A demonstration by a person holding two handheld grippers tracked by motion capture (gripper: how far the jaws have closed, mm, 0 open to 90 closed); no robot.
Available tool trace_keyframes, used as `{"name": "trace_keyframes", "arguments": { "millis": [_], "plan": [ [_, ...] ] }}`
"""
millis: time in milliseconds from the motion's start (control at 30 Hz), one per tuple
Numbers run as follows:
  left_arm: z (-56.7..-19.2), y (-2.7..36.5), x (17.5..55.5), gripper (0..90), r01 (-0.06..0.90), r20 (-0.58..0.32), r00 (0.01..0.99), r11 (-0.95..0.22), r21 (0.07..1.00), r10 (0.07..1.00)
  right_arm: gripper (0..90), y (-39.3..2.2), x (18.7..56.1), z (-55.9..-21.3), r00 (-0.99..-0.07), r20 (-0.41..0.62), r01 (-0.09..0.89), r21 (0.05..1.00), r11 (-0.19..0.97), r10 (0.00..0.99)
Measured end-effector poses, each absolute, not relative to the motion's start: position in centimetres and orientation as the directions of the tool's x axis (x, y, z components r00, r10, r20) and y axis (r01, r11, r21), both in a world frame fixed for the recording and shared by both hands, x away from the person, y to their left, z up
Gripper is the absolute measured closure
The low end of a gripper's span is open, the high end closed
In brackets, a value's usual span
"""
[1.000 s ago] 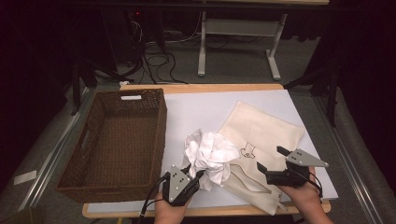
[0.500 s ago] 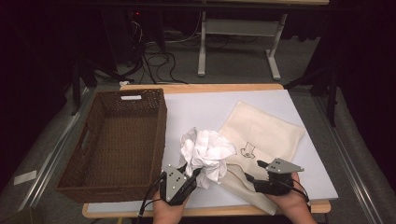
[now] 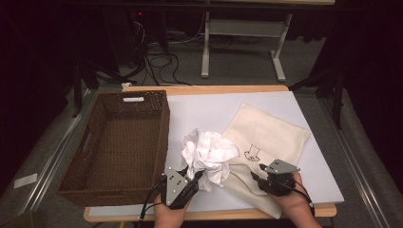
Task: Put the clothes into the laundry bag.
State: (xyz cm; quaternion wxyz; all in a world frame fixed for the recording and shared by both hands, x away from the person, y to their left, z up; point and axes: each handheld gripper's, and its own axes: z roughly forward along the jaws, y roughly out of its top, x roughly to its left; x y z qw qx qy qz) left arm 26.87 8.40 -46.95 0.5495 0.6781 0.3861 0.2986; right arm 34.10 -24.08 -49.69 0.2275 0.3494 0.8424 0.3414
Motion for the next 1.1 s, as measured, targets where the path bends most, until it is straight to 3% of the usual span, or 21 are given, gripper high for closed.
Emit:
{"name": "trace_keyframes", "arguments": {
  "millis": [200, 467, 833, 1100],
  "plan": [
    [-47.0, 8.4, 26.9, 69.1, 0.197, -0.021, 0.524, -0.098, 0.975, 0.852, 69.0, -25.0, 34.5, -49.2, -0.619, -0.108, 0.456, 0.757, 0.467, 0.778],
    [-47.0, 8.3, 26.9, 69.0, 0.199, -0.020, 0.520, -0.098, 0.975, 0.854, 87.3, -24.1, 34.8, -49.6, -0.685, -0.077, 0.453, 0.734, 0.507, 0.724],
    [-47.2, 7.9, 26.8, 69.1, 0.198, -0.001, 0.519, -0.119, 0.973, 0.855, 88.2, -22.3, 36.6, -46.3, -0.681, -0.070, 0.378, 0.819, 0.431, 0.729],
    [-48.4, 5.3, 26.6, 69.1, 0.212, 0.047, 0.570, -0.201, 0.956, 0.820, 88.2, -23.0, 36.1, -46.6, -0.670, -0.046, 0.375, 0.841, 0.391, 0.741]
  ]
}}
